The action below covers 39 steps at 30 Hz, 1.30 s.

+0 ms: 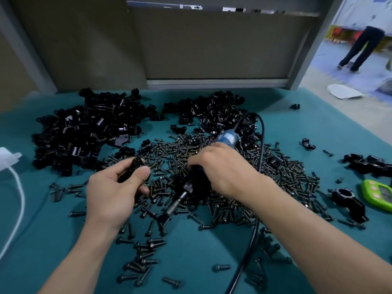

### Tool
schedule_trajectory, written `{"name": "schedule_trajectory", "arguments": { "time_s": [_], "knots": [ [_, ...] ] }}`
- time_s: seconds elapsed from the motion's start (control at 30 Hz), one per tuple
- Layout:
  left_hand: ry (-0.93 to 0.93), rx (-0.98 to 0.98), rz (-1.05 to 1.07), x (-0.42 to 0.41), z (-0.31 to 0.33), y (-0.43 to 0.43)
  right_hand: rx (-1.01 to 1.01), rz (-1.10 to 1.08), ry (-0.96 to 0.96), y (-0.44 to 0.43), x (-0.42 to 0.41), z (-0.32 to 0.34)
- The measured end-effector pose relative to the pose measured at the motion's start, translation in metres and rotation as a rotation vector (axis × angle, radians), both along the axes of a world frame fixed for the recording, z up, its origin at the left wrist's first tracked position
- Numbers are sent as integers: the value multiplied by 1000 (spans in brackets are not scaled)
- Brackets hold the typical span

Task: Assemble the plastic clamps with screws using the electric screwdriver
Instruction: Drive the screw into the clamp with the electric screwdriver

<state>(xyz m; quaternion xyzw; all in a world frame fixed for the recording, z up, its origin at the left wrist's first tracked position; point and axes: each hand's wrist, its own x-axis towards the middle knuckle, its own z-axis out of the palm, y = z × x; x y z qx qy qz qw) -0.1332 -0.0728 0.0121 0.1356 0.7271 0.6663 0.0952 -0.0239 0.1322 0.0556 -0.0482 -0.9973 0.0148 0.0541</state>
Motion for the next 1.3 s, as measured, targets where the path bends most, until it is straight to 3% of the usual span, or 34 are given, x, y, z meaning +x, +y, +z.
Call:
{"name": "schedule_trajectory", "arguments": {
  "time_s": [0.27, 0.43, 0.57, 0.7, 1.3],
  "knots": [
    [20, 4, -22, 0, -3, 5, 58, -167, -32, 29, 50, 0],
    [18, -23, -16, -2, -4, 4, -192, -334, -171, 26, 38, 20],
    [12, -21, -9, -5, -5, 2, -372, -379, -32, 3, 2, 18],
    [21, -54, -5, -7, -6, 2, -458, -302, -36, -27, -19, 6],
    [51, -93, -31, -15, -19, 4, -303, -210, 28, -57, -14, -21]
  ]
}}
